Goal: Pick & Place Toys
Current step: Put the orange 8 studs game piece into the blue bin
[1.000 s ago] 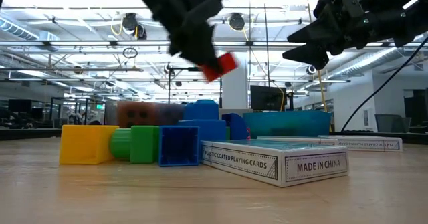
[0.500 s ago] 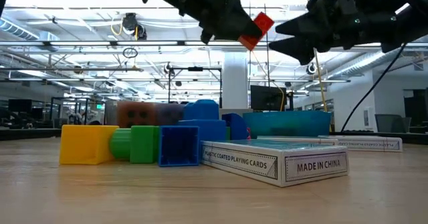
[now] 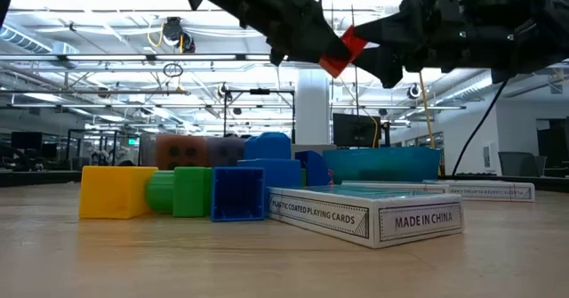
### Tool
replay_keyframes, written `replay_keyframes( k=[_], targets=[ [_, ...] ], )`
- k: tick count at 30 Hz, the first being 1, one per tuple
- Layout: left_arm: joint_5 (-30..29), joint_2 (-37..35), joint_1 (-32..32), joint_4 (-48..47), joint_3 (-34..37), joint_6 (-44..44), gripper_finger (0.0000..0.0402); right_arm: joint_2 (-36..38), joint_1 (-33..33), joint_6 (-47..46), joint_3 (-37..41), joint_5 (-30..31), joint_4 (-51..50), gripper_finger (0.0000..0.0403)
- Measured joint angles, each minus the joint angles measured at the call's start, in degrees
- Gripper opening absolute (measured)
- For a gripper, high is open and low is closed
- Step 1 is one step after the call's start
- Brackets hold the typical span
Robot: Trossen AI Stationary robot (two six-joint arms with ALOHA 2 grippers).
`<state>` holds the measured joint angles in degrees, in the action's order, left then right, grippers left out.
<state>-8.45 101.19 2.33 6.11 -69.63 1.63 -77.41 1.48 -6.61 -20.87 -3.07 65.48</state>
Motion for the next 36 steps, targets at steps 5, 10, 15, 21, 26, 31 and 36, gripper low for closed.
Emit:
replay_keyframes(
  k=[5, 10, 15, 21, 26, 31, 36],
  targets=[
    [0.00, 0.00, 0.04, 0.00, 0.00, 0.02, 0.0102, -0.61, 0.02, -0.01, -0.58, 0.00, -0.31, 0.0230],
    [-0.02, 0.00, 0.02, 0.03, 0.00, 0.04, 0.0121, -0.61, 0.02, 0.02, -0.91, 0.00, -0.73, 0.0171],
    [0.24, 0.00, 0.02, 0.03, 0.00, 0.40, 0.0111, -0.61, 0.02, 0.21, -0.91, -0.09, -0.95, 0.0102],
    [-0.31, 0.00, -0.02, 0.32, 0.02, 6.25, 0.0141, -0.58, 0.03, 0.28, -0.91, -0.10, -1.04, 0.0084],
    [-1.67, -2.41, 0.19, -1.94, 0.02, 5.07, 0.0226, 1.19, 0.43, -0.15, -0.89, -0.01, -2.52, 0.0084],
    [-2.15, -9.31, 0.37, -8.11, 0.00, 1.41, 0.0291, 6.15, 2.32, -2.79, -0.89, 1.50, -10.55, 0.0093],
    [-2.54, -12.57, 0.26, -11.58, -0.02, 1.97, 0.0324, 11.34, 3.84, -2.34, -0.88, 14.63, -23.57, 0.0088]
  ],
)
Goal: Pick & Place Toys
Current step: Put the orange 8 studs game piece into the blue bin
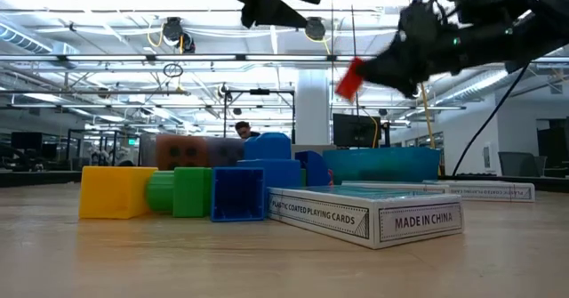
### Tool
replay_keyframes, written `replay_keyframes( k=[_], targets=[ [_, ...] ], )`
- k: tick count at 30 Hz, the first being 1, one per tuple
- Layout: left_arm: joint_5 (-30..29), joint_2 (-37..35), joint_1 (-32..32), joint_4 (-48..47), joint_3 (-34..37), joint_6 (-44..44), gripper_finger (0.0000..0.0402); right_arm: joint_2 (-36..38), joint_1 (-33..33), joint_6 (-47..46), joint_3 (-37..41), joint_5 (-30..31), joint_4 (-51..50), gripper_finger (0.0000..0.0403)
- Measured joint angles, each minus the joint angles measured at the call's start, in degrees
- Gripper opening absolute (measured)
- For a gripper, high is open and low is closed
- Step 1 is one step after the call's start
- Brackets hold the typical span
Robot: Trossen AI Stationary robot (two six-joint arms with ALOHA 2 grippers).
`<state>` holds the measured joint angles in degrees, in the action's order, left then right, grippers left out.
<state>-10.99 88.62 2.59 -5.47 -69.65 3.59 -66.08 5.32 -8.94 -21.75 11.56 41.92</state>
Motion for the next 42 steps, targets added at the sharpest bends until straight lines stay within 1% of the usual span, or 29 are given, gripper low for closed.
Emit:
replay_keyframes(
  k=[2, 4, 5, 7, 9, 14, 16, 21, 24, 25, 28, 32, 33, 34, 37, 38, 40, 42],
  targets=[
    [0.02, 0.25, 0.04, -0.57, 0.00, -0.01, 0.0330, 1.57, 0.92, 0.48, 0.01, 7.61, -6.15, 0.0088],
    [0.02, 1.24, 0.07, -0.43, 0.00, 0.00, 0.0332, 2.59, 2.21, 0.61, 0.03, 13.85, -11.44, 0.0088],
    [0.02, 1.73, 0.07, -0.46, 0.00, 0.00, 0.0331, 2.68, 3.09, 0.36, 0.01, 16.05, -13.64, 0.0088],
    [-0.01, 3.23, -0.05, -0.36, 0.00, 0.00, 0.0328, 2.21, 4.88, -0.18, 0.08, 18.59, -17.41, 0.0087],
    [-0.02, 4.54, -0.33, 0.02, 0.00, 0.00, 0.0322, 1.06, 6.86, -0.75, 0.13, 18.65, -18.60, 0.0087],
    [-0.06, 7.59, -0.86, 2.76, 0.02, 0.11, 0.0309, -1.77, 10.06, -1.92, 1.48, 19.06, -16.06, 0.0089],
    [-0.08, 8.26, -1.07, 3.20, 0.02, 0.09, 0.0306, -2.26, 11.08, -2.00, 2.12, 19.60, -16.66, 0.0092],
    [-0.11, 8.72, -1.14, 3.61, 0.02, 0.10, 0.0301, -2.48, 12.56, -2.18, 3.19, 19.84, -16.44, 0.0096],
    [-0.12, 8.72, -1.14, 3.86, 0.02, -0.08, 0.0305, -2.52, 12.57, -2.70, 3.47, 19.69, -16.68, 0.0108],
    [-0.13, 8.72, -1.14, 3.95, 0.02, -0.09, 0.0307, -2.52, 12.57, -3.46, 3.44, 19.47, -16.59, 0.0115],
    [-0.13, 8.72, -1.26, 4.29, 0.02, -0.30, 0.0306, -2.52, 12.69, -3.98, 3.44, 15.77, -16.57, 0.0145],
    [-0.11, 8.72, -1.62, 4.22, 0.02, 0.10, 0.0298, -2.18, 12.68, -3.92, 3.44, 14.86, -16.55, 0.0195],
    [-0.11, 8.72, -1.64, 4.26, 0.02, 0.13, 0.0296, -1.72, 12.72, -3.88, 3.44, 13.63, -16.54, 0.0208],
    [-0.11, 8.72, -1.66, 4.19, 0.02, 0.15, 0.0295, -1.15, 12.70, -3.67, 3.44, 10.91, -16.40, 0.0220],
    [-0.11, 8.72, -1.66, 3.93, 0.02, 0.18, 0.0295, 1.58, 12.63, -2.13, 3.44, -1.12, -16.28, 0.0250],
    [-0.11, 8.72, -1.66, 3.95, 0.02, 0.17, 0.0297, 2.53, 12.62, -2.29, 3.44, -3.76, -15.87, 0.0258],
    [-0.11, 8.72, -1.66, 3.95, 0.02, 0.18, 0.0299, 4.41, 12.62, -3.25, 3.44, -5.61, -15.19, 0.0269],
    [-0.11, 8.72, -1.62, 3.92, 0.02, 0.22, 0.0301, 6.33, 12.62, -3.84, 3.44, -5.62, -15.12, 0.0276]
  ],
)
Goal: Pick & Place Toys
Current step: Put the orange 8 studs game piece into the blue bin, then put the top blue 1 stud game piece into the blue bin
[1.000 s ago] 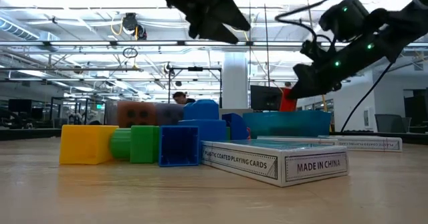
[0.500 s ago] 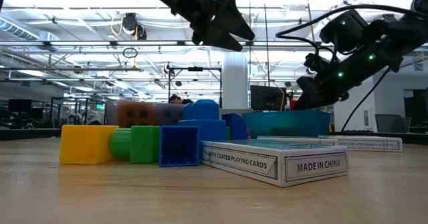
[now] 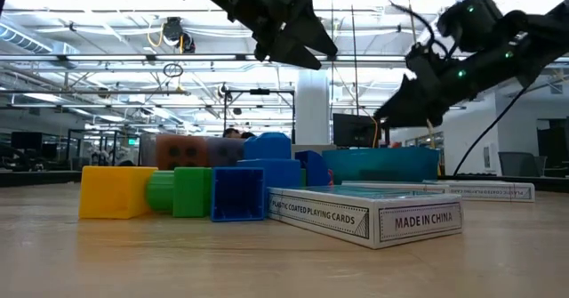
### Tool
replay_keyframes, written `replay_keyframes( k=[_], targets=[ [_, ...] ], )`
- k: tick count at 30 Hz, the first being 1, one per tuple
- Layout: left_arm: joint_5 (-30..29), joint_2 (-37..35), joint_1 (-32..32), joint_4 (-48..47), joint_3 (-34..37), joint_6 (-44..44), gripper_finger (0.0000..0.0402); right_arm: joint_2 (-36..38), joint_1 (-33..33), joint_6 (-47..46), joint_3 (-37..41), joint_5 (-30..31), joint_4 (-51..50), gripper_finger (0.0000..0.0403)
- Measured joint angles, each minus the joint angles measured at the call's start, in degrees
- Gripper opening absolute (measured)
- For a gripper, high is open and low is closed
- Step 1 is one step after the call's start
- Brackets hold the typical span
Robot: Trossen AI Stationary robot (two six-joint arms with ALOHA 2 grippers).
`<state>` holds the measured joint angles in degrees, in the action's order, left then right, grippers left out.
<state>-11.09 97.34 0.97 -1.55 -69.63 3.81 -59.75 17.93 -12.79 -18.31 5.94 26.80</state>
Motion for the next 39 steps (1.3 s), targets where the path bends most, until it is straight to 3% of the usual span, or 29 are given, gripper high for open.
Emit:
replay_keyframes(
  k=[6, 18, 23, 27, 33, 39],
  targets=[
    [0.02, 0.00, 0.00, -2.50, 0.00, 1.80, 0.0298, 3.88, -1.63, -0.97, 0.00, -0.38, -0.35, 0.0274],
    [1.70, 2.18, 2.17, -17.21, 0.00, 12.71, 0.0290, 5.51, -3.80, -1.10, 0.00, -0.24, -0.21, 0.0271],
    [3.67, 8.16, 4.50, -17.36, 0.04, 10.26, 0.0289, 5.47, -3.91, -1.52, -0.02, -0.18, -0.02, 0.0271],
    [3.01, 10.61, 3.57, -15.53, 0.02, 13.39, 0.0289, 5.47, -3.96, -2.02, -0.02, -0.19, -0.06, 0.0271],
    [0.95, 11.73, 1.00, -16.43, -0.02, 20.11, 0.0290, 5.47, -3.96, -2.61, -0.02, -0.20, -0.04, 0.0268],
    [2.11, 12.94, 0.69, -16.56, -0.04, 20.87, 0.0290, 5.47, -3.96, -2.61, -0.02, -0.18, -0.05, 0.0267]
  ],
)
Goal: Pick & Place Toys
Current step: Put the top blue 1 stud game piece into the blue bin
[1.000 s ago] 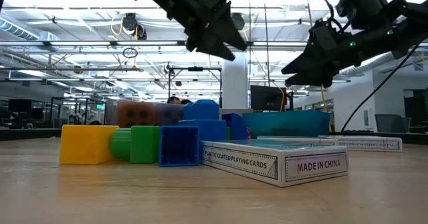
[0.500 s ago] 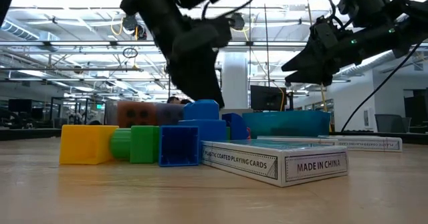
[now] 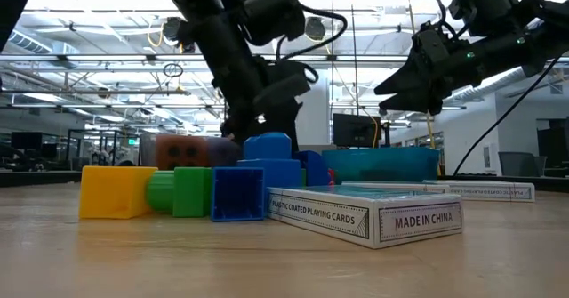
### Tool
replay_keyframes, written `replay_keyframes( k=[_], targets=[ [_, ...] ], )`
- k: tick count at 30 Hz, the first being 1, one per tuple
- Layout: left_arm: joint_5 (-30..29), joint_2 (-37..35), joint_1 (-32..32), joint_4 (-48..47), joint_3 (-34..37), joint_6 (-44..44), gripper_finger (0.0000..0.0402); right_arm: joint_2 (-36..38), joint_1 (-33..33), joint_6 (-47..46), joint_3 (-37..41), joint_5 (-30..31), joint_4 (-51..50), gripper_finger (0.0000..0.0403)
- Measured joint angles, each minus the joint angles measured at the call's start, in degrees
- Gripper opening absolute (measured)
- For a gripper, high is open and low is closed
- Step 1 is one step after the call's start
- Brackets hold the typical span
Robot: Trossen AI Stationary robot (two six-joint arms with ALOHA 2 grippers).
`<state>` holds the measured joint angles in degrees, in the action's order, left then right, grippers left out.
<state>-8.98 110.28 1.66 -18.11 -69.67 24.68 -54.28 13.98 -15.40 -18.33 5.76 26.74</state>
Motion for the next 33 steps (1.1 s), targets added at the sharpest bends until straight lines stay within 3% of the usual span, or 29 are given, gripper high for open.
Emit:
replay_keyframes(
  k=[10, 17, 22, 27, 33],
  targets=[
    [2.23, -0.94, 0.38, 1.01, 0.02, 0.13, 0.0290, -0.02, 0.00, 0.00, 0.00, 0.09, -0.02, 0.0267],
    [14.17, -1.04, -1.46, 1.34, -1.52, 6.32, 0.0295, -0.02, 0.00, 0.00, 0.00, 0.02, -0.09, 0.0267],
    [10.82, -1.05, -0.84, -2.29, -3.95, 1.71, 0.0311, -0.02, 0.00, -0.24, 0.00, -0.02, -0.09, 0.0267],
    [3.31, -1.05, 1.92, -5.86, -6.36, -5.96, 0.0316, -0.02, 0.00, -0.24, 0.00, -0.02, -0.11, 0.0267],
    [1.08, 0.07, 3.20, -4.21, -6.51, -5.46, 0.0302, -0.02, 0.00, -0.24, 0.00, -0.02, -0.04, 0.0267]
  ],
)
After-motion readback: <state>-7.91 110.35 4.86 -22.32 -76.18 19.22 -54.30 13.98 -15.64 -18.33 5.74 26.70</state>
